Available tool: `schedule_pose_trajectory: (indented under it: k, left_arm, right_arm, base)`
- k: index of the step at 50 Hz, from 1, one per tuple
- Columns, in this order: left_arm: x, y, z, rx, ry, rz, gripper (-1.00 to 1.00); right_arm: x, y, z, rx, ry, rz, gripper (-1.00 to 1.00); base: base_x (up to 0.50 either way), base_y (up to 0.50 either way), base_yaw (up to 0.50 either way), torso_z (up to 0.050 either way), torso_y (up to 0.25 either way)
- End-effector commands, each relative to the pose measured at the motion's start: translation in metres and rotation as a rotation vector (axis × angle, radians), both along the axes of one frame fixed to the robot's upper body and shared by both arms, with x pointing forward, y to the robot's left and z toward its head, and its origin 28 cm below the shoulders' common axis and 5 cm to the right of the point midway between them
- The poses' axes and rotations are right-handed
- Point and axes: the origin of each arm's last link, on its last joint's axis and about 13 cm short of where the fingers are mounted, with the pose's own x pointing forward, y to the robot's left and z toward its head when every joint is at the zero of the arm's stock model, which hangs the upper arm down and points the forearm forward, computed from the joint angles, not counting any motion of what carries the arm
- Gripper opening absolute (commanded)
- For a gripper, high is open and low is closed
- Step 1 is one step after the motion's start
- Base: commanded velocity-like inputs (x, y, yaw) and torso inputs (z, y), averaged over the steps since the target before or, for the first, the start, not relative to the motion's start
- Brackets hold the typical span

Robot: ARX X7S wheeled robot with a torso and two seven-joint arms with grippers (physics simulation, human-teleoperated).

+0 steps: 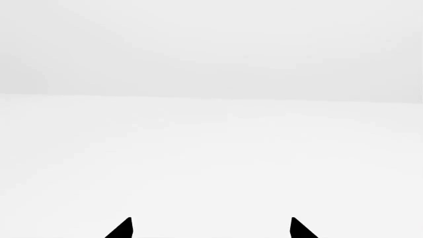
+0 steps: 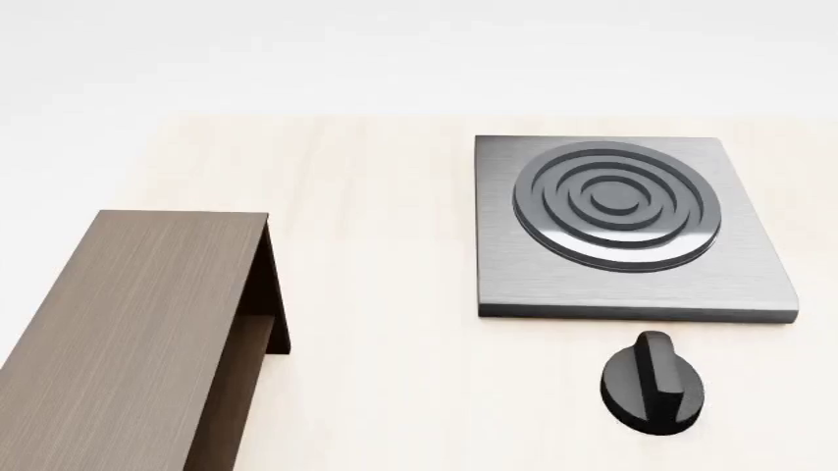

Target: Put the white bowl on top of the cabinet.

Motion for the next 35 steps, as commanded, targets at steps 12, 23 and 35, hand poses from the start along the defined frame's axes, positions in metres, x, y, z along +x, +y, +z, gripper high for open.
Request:
schedule_pose_trajectory:
  k: [12,23,35]
  left_arm:
    - [-0.003,-0.001,-0.002,0.005,-0.009,-0.002,1.00]
    - [-0.004,0.000,-0.002,0.005,-0.009,0.000,1.00]
    - [-0.004,0.000,-0.003,0.005,-0.008,0.000,1.00]
  right_arm:
    - [0.001,-0.007,0.004,0.099,0.064,-0.073,1.00]
    - [0.002,-0.009,0.001,0.134,0.131,-0.129,1.00]
    - [0.004,-0.010,-0.004,0.184,0.185,-0.110,1.00]
  base:
    - [0.00,0.00,0.00,0.000,0.000]
    - [0.00,0.00,0.00,0.000,0.000]
    - [0.00,0.00,0.00,0.000,0.000]
